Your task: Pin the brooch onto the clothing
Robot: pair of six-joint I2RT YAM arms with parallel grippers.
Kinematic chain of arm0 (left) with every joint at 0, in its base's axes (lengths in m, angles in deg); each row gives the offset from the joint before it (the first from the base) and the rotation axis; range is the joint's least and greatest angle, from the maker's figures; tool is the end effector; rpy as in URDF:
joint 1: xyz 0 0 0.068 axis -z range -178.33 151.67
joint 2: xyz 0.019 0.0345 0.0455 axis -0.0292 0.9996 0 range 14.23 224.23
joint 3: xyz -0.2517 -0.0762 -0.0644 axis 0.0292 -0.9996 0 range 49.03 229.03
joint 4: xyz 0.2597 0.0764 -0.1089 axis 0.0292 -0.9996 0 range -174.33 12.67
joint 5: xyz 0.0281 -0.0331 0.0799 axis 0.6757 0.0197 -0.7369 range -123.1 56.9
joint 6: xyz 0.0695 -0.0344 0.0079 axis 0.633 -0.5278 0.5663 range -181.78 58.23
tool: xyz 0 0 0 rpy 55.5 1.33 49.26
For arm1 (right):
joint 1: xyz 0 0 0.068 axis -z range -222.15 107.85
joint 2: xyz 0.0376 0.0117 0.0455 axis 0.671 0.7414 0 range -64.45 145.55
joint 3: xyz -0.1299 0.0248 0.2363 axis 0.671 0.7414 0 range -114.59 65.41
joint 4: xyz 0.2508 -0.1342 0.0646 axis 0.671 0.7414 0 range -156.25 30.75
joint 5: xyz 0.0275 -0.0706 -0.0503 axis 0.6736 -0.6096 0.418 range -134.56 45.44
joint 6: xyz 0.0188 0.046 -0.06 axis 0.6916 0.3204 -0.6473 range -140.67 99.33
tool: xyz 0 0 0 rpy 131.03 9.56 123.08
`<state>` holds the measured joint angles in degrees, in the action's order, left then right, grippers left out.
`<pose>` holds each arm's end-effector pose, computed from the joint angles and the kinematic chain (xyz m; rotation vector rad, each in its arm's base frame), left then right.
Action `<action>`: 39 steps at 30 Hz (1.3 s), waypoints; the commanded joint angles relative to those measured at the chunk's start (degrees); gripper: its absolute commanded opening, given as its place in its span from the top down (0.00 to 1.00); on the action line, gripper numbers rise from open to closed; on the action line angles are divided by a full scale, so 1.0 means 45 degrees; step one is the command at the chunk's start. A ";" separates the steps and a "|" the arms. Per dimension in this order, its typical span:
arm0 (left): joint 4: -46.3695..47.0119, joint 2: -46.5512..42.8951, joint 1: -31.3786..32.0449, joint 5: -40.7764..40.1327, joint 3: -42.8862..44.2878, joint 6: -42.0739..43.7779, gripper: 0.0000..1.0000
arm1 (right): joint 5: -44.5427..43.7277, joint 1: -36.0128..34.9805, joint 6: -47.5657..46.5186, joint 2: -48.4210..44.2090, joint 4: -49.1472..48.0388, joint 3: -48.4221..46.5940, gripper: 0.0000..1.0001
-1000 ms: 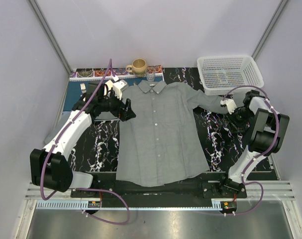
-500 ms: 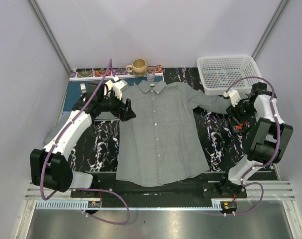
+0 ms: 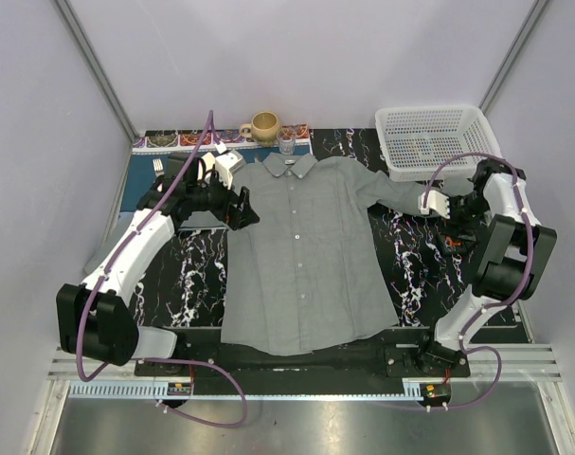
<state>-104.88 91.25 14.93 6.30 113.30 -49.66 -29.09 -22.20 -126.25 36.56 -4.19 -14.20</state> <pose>0.3217 -0.1193 0.2849 0.8271 2.0366 -0.7865 0.3498 -0.1080 0.1881 -1.9530 2.0752 0.0324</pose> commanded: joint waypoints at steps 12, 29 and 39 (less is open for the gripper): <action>0.0146 0.0132 0.0042 0.0425 0.0503 0.0334 0.08 | -0.1365 -0.0057 -0.4564 0.1673 0.0056 -0.0355 0.22; 0.0068 0.0386 0.0042 0.0503 0.0581 0.0393 0.08 | -0.1796 -0.0057 -0.4428 0.2689 -0.0861 -0.0706 0.23; 0.0068 0.0562 0.0062 0.0503 0.0620 0.0432 0.08 | -0.1952 -0.0077 -0.4526 0.3138 -0.1018 -0.0941 0.26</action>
<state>-105.10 93.50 14.93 6.65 113.65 -48.26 -36.66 -22.27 -134.01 49.43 -8.65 -16.06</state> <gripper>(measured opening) 0.918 0.762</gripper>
